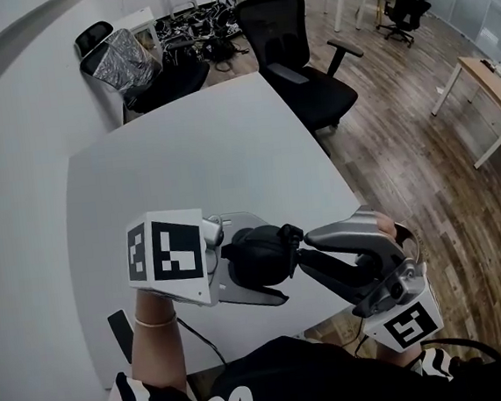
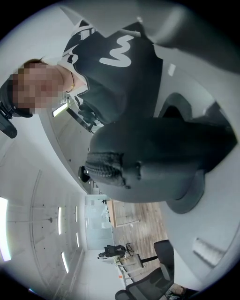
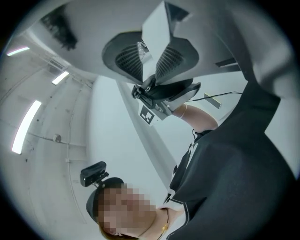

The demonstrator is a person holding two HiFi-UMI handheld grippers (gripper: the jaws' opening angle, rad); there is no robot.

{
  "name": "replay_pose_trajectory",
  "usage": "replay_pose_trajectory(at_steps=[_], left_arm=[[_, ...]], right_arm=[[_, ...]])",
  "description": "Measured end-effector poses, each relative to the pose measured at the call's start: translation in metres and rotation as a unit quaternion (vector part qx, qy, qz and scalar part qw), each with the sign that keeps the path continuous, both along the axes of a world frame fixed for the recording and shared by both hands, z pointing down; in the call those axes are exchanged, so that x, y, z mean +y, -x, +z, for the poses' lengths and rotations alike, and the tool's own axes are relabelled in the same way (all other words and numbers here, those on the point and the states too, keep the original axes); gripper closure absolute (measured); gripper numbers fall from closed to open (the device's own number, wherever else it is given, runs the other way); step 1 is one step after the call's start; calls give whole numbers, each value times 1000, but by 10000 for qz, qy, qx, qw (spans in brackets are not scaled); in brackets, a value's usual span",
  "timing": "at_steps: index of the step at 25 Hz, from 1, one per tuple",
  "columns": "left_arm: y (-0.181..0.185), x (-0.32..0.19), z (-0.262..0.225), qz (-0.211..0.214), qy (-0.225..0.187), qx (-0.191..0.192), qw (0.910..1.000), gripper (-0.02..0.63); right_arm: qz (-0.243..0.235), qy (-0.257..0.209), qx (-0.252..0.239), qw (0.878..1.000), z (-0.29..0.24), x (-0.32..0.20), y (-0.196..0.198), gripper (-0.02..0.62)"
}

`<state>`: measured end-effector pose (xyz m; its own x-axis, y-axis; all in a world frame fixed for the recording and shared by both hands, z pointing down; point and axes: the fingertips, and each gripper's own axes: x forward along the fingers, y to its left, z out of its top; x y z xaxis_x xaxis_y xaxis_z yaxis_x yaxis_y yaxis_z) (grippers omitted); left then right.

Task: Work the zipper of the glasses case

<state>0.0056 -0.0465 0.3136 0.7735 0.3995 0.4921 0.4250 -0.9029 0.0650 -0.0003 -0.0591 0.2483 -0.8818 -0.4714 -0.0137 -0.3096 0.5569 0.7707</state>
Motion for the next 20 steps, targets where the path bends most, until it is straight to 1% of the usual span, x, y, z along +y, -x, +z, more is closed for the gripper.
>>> replay_pose_trajectory(at_steps=[2, 5, 6, 8, 12, 14, 16, 20], left_arm=[[0, 3, -2, 64, 29, 5, 10000, 345], [2, 5, -7, 117, 62, -18, 9999, 345], [3, 6, -8, 138, 49, -48, 9999, 345], [5, 9, -7, 191, 6, -142, 9997, 345], [1, 17, -4, 219, 23, -135, 9997, 345], [0, 13, -4, 131, 20, -54, 9999, 345], [-1, 5, -5, -45, -16, 93, 9999, 345], [-2, -16, 3, -570, -147, 235, 9980, 345]], right_arm=[[-55, -18, 56, 10000, -3, 1, 1, 522], [25, -238, 102, 9997, -8, 4, 3, 523], [63, -324, 106, 9994, -9, 5, 4, 531], [111, -466, 94, 9988, -12, 6, 6, 579], [135, -601, 199, 9979, -12, 12, 3, 581], [260, -680, 291, 9969, -12, 10, 2, 583], [452, -728, 360, 9957, -10, 3, 2, 586], [848, -562, 590, 9931, -1, -15, 2, 588]])
